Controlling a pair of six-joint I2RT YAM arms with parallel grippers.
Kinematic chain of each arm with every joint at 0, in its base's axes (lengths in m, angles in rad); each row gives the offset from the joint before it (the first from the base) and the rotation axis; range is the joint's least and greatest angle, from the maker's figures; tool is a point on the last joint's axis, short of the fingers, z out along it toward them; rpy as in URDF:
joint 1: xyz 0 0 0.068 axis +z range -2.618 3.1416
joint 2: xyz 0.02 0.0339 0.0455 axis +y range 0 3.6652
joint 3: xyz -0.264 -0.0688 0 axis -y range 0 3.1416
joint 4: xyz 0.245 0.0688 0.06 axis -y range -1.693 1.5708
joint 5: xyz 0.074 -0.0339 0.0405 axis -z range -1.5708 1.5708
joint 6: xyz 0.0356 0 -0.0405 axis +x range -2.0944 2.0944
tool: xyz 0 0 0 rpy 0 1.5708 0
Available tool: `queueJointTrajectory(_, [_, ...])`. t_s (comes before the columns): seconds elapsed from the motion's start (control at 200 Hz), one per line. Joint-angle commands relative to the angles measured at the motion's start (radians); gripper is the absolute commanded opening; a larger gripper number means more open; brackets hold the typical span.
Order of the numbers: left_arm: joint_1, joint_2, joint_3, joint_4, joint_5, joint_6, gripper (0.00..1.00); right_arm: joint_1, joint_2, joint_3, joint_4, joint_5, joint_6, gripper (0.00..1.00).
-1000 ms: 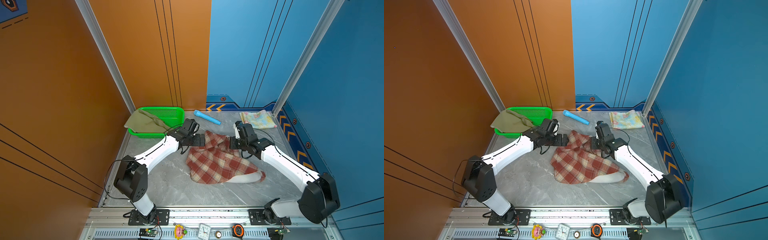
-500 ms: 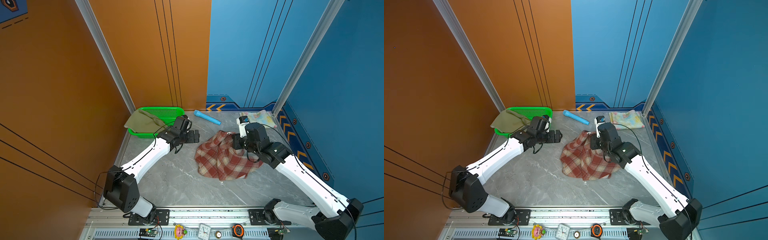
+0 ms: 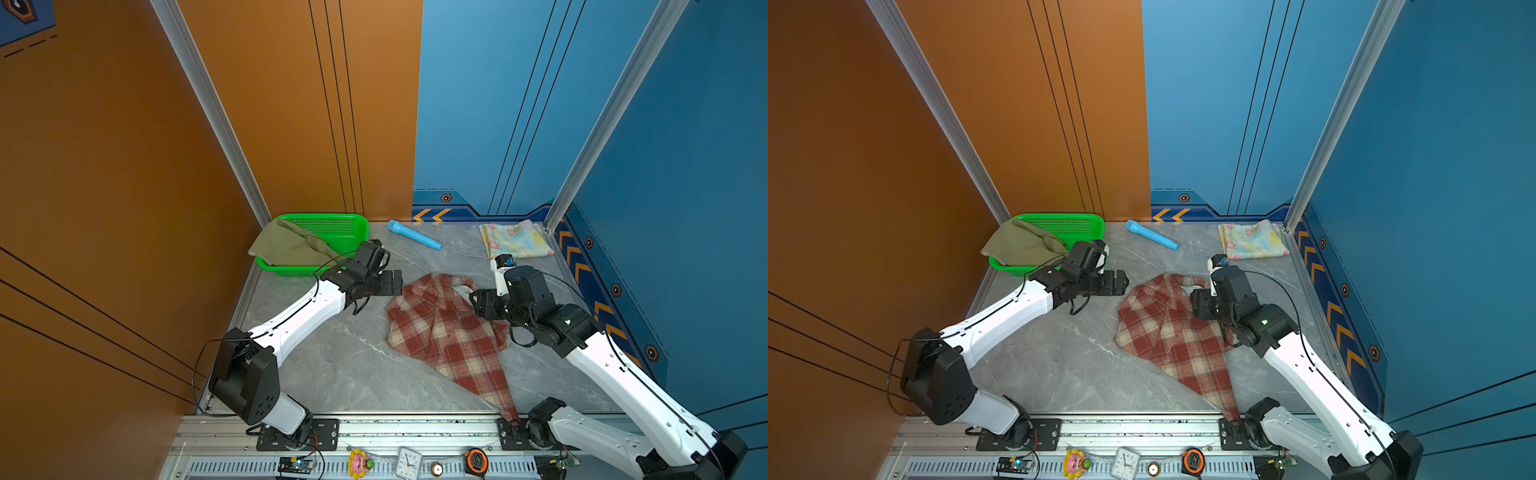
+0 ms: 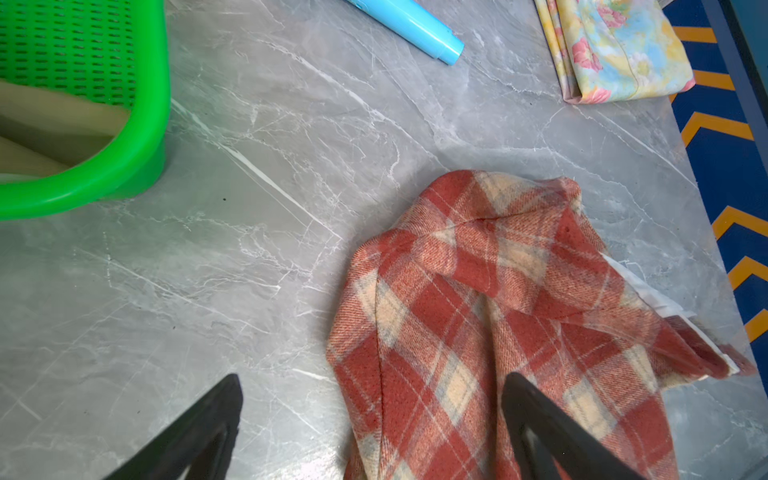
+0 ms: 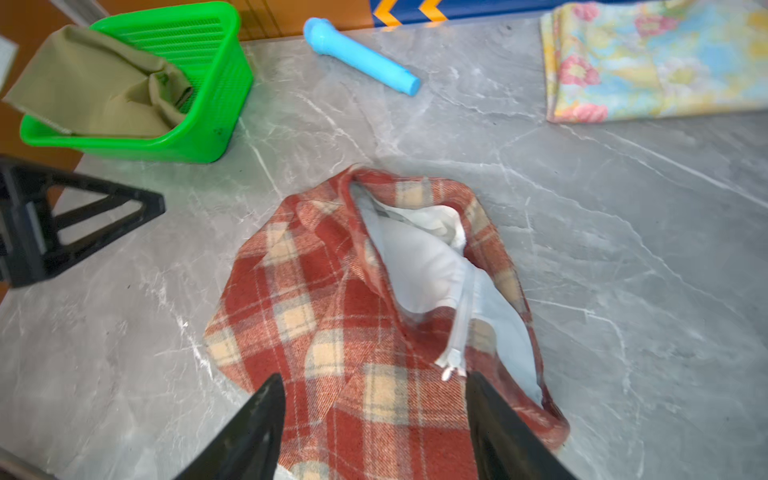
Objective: Fold and stack the skirts
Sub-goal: 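Grasp the plaid skirt's waistband edges with both grippers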
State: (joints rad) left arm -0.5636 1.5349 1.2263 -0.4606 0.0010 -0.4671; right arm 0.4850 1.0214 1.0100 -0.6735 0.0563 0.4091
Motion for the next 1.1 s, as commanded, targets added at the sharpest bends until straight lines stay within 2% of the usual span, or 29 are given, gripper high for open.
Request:
queueJointTrajectory(0.0, [-0.029, 0.034, 0.039, 0.008, -0.023, 0.019, 0.99, -0.044, 0.05, -0.026, -0.062, -0.028, 0.017, 0.78])
queueJointTrajectory(0.175, [-0.069, 0.079, 0.059, 0.028, -0.011, 0.016, 0.99, -0.056, 0.153, -0.021, -0.086, 0.007, 0.03, 0.82])
queueJointTrajectory(0.305, [-0.101, 0.124, 0.081, 0.038, -0.004, -0.004, 0.99, -0.042, 0.214, -0.041, -0.014, -0.036, 0.026, 0.81])
queueJointTrajectory(0.426, [-0.091, 0.151, 0.088, 0.057, 0.006, -0.041, 0.99, 0.013, 0.249, -0.072, 0.102, -0.099, 0.012, 0.78])
queueJointTrajectory(0.646, [-0.062, 0.203, 0.139, 0.074, 0.04, -0.099, 0.99, 0.181, 0.278, -0.197, 0.268, -0.146, 0.03, 0.74])
queueJointTrajectory(0.801, [-0.062, 0.249, 0.183, 0.086, 0.07, -0.119, 0.99, 0.21, 0.245, -0.268, 0.315, -0.135, 0.047, 0.75])
queueJointTrajectory(0.941, [-0.081, 0.3, 0.229, 0.088, 0.077, -0.105, 0.98, 0.148, 0.105, -0.268, 0.279, -0.1, 0.05, 0.81])
queueJointTrajectory(1.021, [-0.096, 0.325, 0.252, 0.088, 0.072, -0.088, 0.98, 0.054, 0.041, -0.256, 0.243, -0.082, 0.097, 0.8])
queueJointTrajectory(1.097, [-0.117, 0.348, 0.277, 0.087, 0.06, -0.065, 0.98, -0.048, 0.039, -0.244, 0.193, -0.087, 0.147, 0.79])
